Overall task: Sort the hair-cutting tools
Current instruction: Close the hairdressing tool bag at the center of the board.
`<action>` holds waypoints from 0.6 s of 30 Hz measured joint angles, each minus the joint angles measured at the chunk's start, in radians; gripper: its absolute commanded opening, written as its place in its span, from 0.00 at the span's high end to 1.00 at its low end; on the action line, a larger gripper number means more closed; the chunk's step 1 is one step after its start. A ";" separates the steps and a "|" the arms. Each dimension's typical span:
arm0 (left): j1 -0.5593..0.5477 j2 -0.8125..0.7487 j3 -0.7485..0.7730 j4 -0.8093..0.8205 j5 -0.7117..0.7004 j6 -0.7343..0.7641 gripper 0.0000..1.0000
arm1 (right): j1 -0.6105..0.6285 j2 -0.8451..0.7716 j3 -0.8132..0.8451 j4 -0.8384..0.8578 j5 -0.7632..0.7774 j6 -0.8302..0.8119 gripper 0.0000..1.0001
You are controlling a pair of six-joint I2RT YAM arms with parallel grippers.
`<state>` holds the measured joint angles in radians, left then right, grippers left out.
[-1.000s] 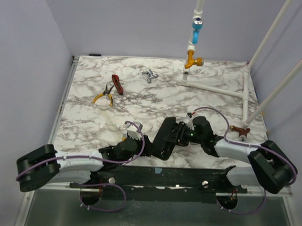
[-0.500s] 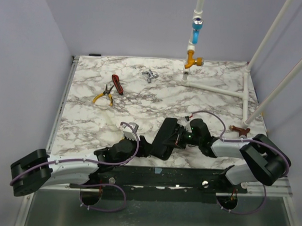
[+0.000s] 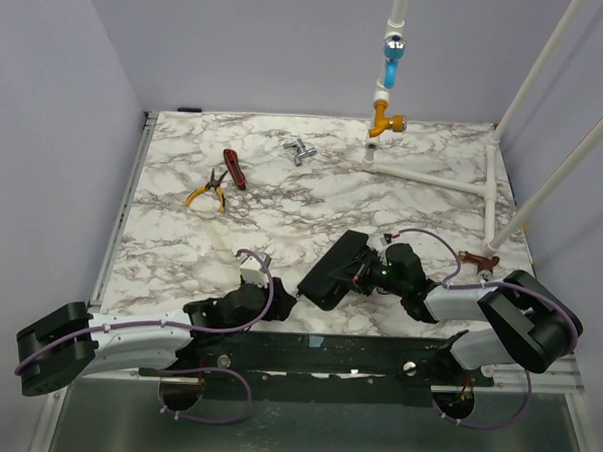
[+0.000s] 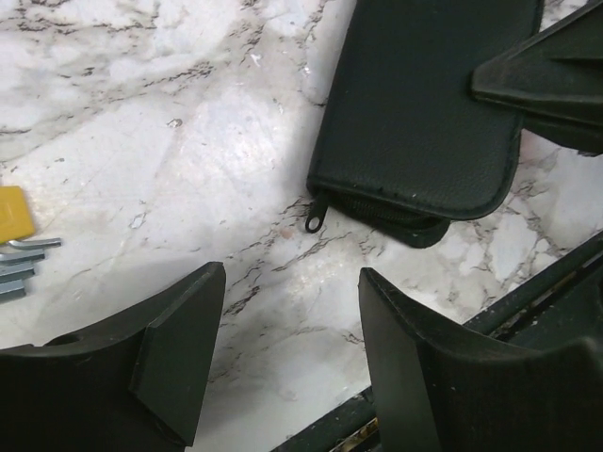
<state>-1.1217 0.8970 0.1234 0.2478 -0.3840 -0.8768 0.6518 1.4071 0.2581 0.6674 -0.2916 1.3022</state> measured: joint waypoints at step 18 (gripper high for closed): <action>0.021 0.274 0.169 -0.043 0.055 0.128 0.53 | 0.000 0.003 -0.018 -0.001 0.014 -0.044 0.99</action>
<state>-1.1004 1.1713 0.2924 0.2050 -0.3286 -0.7486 0.6514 1.4105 0.2398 0.6662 -0.2779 1.2579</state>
